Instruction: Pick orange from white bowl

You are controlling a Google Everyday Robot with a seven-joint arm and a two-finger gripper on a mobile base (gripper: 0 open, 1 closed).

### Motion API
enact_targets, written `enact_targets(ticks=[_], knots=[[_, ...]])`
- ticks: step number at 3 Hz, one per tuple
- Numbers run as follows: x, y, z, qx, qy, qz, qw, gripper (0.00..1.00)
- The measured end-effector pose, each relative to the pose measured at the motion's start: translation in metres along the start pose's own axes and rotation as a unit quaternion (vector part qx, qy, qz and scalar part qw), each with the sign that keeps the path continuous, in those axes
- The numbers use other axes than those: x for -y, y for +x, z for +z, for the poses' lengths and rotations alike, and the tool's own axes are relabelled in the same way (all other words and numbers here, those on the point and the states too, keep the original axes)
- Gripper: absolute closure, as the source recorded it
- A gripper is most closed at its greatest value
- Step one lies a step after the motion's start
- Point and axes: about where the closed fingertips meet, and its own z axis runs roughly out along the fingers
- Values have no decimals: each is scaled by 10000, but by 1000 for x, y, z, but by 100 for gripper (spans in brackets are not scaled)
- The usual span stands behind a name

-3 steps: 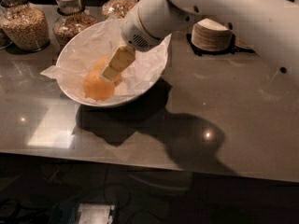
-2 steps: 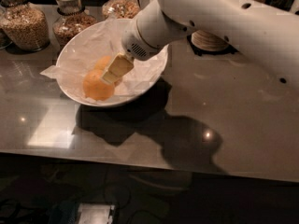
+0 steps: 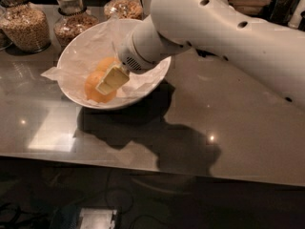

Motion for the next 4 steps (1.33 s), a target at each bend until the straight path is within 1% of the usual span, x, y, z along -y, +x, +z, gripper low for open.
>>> enact_targets(ticks=[1,2,3,4], knots=[[-8,-10,2,19,9,-61,10000,23],[-8,-10,2,19,9,-61,10000,11],[-8,-10,2,19,9,-61,10000,26],[-7,-11,4,63,36,40,10000,45]])
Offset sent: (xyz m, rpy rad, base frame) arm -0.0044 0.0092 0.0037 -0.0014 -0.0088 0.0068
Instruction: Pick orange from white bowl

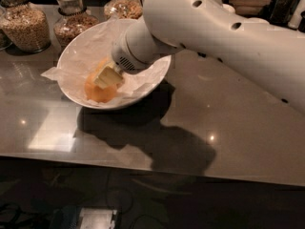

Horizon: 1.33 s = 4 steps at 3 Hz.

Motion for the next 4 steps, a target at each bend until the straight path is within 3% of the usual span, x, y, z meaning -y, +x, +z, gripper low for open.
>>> enact_targets(ticks=[1,2,3,4], knots=[[4,-3,0,185,111,325,9992,48],[0,-5,3,350,99,574,9977,38],[-14,-12,4,461,-63,606,9971,19],[-21,-18,5,524,-117,616,9967,13]])
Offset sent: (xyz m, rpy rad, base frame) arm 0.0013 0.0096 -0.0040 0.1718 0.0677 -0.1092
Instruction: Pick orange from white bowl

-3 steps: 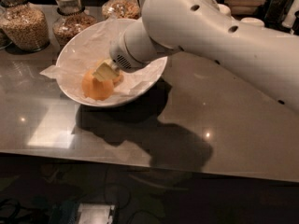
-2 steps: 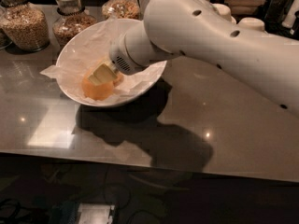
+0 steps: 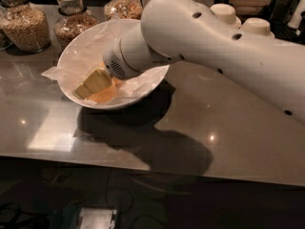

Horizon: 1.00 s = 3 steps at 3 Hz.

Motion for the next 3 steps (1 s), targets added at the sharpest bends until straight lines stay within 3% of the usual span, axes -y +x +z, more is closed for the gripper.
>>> enact_targets(ticks=[1,2,3], knots=[[-1,0,6,-18,123,127,9998,32],[9,7,7,53,516,496,9974,47],[17,15,6,90,909,803,9926,46]])
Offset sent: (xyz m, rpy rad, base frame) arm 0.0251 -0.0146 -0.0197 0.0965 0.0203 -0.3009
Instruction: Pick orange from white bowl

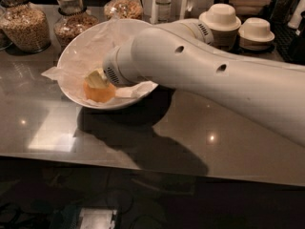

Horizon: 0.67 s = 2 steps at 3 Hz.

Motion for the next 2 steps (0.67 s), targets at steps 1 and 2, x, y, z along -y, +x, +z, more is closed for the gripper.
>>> enact_targets(ticks=[1,2], knots=[[9,10,-3,-41,260,328,9991,33],[12,15,-2,-119,364,480,9981,30]])
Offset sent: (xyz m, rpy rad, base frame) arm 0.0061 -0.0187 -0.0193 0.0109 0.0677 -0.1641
